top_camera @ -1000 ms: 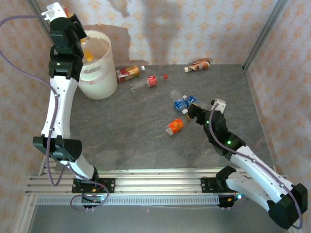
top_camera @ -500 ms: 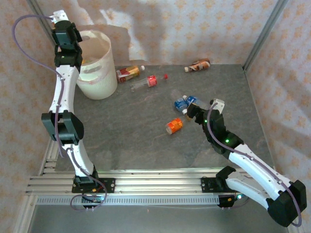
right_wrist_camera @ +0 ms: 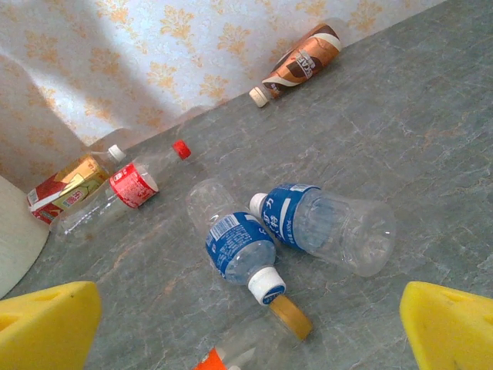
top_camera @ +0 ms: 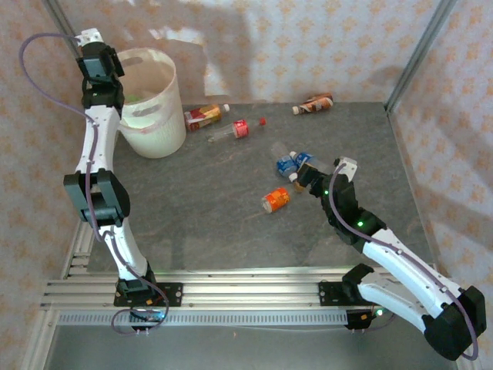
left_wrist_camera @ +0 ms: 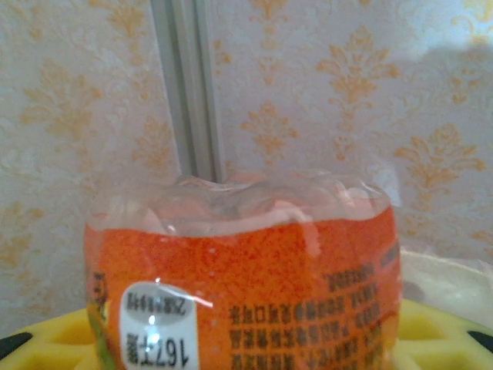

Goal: Put the plastic bottles in the bin

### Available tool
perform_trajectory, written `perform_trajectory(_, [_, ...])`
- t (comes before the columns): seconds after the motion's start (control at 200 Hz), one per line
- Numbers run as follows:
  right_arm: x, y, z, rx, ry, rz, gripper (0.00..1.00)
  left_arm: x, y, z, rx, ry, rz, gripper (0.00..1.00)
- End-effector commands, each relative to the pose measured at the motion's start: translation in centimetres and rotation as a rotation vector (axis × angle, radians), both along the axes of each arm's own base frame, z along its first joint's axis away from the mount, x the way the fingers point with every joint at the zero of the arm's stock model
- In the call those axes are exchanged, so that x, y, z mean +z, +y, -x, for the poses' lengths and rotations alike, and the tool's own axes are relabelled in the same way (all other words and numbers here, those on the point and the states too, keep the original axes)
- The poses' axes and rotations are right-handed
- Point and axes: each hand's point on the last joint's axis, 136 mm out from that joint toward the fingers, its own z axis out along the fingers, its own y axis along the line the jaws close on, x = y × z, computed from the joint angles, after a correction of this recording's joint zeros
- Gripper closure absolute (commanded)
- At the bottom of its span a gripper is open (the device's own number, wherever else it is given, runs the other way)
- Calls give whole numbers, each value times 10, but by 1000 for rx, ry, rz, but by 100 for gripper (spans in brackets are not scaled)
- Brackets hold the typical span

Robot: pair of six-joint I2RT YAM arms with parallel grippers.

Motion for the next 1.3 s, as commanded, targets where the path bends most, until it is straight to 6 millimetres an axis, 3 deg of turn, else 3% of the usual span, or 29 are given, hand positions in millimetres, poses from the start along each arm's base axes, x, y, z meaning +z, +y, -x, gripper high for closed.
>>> perform_trajectory(0.0, [6,-8,0,-42,-19,-13,0,2,-3,-4,-26,-70,37,35])
perform_trajectory(0.065, [4,-7,0,-41,-14,-12,0,7,-3,1,-15,-100,58,18])
perform_trajectory(0.16, [1,-8,0,-43,-10,-12,0,18,-4,6,-16,-117,75,12])
perform_trajectory(0.4, [-1,-7,0,-41,-9,-13,0,23,-2,12,9,-120,118,5])
perform_trajectory(0.42, [-2,-7,0,-42,-9,-13,0,38,-4,21,8,-148,118,5])
perform_trajectory(0.545, [-3,-7,0,-39,-7,-11,0,41,-7,24,3,-162,155,1])
perform_trajectory(0.786, [-3,-8,0,-54,-1,-18,0,49,-29,34,-32,-156,344,0])
perform_trajectory(0.911, [-4,-5,-1,-54,16,-41,1,61,-61,48,-47,-162,390,0])
perform_trajectory(1.021, [-10,2,-3,-35,49,-64,1,68,-104,61,-95,-163,457,0])
perform_trajectory(1.221, [-18,19,-9,60,113,-94,1,48,-182,77,-164,-109,564,0])
perform_trajectory(1.291, [-31,15,-9,68,196,-103,1,36,-204,84,-193,-81,596,0])
